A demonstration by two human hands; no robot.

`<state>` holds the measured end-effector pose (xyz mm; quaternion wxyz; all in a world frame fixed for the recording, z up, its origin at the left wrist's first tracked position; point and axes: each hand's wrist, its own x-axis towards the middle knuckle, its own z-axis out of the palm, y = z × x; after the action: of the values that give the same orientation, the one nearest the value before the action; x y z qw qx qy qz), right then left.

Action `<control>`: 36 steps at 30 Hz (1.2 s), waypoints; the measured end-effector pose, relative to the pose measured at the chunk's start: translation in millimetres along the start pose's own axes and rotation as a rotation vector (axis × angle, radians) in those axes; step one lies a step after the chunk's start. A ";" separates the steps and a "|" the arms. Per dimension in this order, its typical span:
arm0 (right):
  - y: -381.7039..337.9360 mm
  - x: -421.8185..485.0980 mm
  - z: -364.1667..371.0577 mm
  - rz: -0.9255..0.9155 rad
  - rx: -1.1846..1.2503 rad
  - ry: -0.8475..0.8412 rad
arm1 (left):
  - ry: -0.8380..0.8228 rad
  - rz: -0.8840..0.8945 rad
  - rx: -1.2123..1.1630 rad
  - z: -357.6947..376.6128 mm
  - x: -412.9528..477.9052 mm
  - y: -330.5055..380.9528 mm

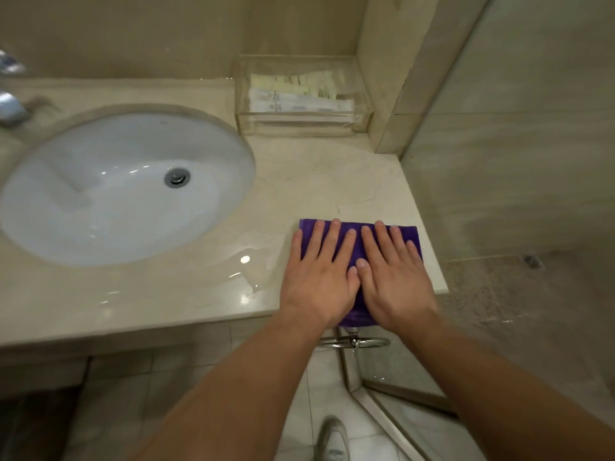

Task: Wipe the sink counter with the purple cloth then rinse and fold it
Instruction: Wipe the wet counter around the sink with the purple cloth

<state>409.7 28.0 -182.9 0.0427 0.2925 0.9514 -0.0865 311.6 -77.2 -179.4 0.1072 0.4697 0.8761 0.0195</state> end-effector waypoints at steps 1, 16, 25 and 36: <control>-6.8 3.5 0.8 -0.009 -0.001 0.002 | -0.001 -0.011 0.003 -1.0 -1.1 -7.5; -171.5 15.4 20.6 -0.207 -0.022 -0.019 | 0.034 -0.227 -0.022 -9.6 -80.7 -150.8; -327.7 11.4 40.8 -0.374 0.026 -0.060 | 0.039 -0.424 -0.007 -10.3 -162.9 -282.1; -448.7 17.0 58.0 -0.509 0.075 -0.085 | 0.087 -0.567 -0.018 -10.6 -217.2 -388.6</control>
<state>144.4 -338.9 -179.4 0.0486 0.0410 0.9878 -0.1420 107.6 -473.0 -184.6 0.0750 0.2038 0.9760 0.0167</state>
